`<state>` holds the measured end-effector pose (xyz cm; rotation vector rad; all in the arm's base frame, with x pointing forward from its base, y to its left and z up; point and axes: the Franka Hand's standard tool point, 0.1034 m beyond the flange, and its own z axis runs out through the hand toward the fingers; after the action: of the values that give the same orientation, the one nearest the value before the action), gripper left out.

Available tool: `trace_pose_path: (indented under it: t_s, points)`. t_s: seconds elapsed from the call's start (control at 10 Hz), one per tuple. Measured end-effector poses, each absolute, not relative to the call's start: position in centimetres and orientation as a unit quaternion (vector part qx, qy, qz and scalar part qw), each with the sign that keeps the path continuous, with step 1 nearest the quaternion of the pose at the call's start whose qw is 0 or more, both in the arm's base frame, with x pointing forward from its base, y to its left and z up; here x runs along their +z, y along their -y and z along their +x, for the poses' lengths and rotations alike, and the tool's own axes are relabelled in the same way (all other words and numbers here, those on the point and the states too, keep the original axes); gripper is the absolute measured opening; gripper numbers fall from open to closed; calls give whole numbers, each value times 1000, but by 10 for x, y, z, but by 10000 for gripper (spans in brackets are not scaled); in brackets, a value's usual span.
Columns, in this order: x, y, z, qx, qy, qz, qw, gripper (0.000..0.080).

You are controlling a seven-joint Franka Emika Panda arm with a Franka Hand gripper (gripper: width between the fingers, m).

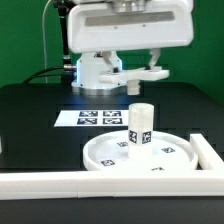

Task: Assemble round table

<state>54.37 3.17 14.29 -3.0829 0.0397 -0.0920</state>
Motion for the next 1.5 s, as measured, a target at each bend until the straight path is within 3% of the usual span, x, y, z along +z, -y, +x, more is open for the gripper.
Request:
trace_pose_path:
  t_s: [0.5, 0.7, 1.5]
  points:
    - [131, -35, 542, -25, 16, -999, 21, 448]
    - [130, -42, 557, -9, 55, -998, 11, 448]
    - [125, -35, 567, -32, 56, -998, 10, 448]
